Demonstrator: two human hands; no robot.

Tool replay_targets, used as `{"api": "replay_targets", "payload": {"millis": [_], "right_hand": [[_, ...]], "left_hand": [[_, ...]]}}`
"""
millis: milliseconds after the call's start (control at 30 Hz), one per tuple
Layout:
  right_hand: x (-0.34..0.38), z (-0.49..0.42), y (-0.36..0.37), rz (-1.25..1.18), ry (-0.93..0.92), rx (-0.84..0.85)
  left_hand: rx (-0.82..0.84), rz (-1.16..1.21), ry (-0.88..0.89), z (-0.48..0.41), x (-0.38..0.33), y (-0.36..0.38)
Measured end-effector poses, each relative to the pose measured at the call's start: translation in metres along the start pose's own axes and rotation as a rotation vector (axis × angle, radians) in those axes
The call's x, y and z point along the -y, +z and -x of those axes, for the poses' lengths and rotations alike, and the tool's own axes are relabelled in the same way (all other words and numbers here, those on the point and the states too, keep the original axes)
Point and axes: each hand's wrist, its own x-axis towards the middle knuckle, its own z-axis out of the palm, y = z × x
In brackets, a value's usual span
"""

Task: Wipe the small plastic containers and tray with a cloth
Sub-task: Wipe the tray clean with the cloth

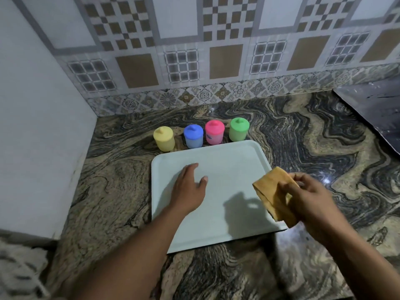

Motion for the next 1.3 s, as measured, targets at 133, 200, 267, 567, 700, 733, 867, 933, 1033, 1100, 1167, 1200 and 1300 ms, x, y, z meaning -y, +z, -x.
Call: {"api": "replay_targets", "payload": {"millis": [133,200,267,567,700,733,867,933,1033,1100,1167,1200,1300], "right_hand": [[0.011,-0.01,0.051,-0.495,0.484,0.318],[0.002,-0.019,0.083,-0.502,0.488,0.426],[-0.005,-0.031,0.118,-0.354,0.376,0.459],[-0.019,-0.059,0.265,0.677,-0.56,0.407],[-0.064,-0.042,0.274,1.026,-0.84,0.341],[-0.069,-0.04,0.272,1.047,-0.878,0.312],[-0.071,-0.047,0.268,1.028,-0.924,0.318],[-0.07,-0.05,0.269,1.035,-0.925,0.334],[-0.07,-0.044,0.267,1.069,-0.967,0.336],[-0.073,-0.032,0.261,1.064,-1.019,0.355],[-0.079,-0.012,0.251,1.046,-1.068,0.416],[-0.084,-0.001,0.243,1.035,-1.083,0.459],[-0.102,0.033,0.213,1.004,-1.136,0.61]], "left_hand": [[-0.37,-0.053,-0.196,0.003,0.01,-0.061],[-0.242,-0.041,-0.43,0.001,0.028,-0.088],[-0.097,0.191,-0.59,-0.009,0.049,-0.103],[0.087,0.663,-0.732,-0.018,0.073,-0.12],[0.081,0.683,-0.778,-0.024,0.077,-0.117],[0.092,0.642,-0.792,-0.025,0.076,-0.118],[0.172,0.392,-0.798,-0.034,0.058,-0.124],[0.136,0.322,-0.787,-0.043,0.053,-0.124],[0.077,0.282,-0.78,-0.053,0.052,-0.12],[0.067,0.238,-0.782,-0.057,0.054,-0.118],[0.055,0.234,-0.784,-0.057,0.055,-0.116],[0.05,0.243,-0.784,-0.058,0.055,-0.115],[0.028,0.22,-0.768,-0.058,0.057,-0.113]]}}
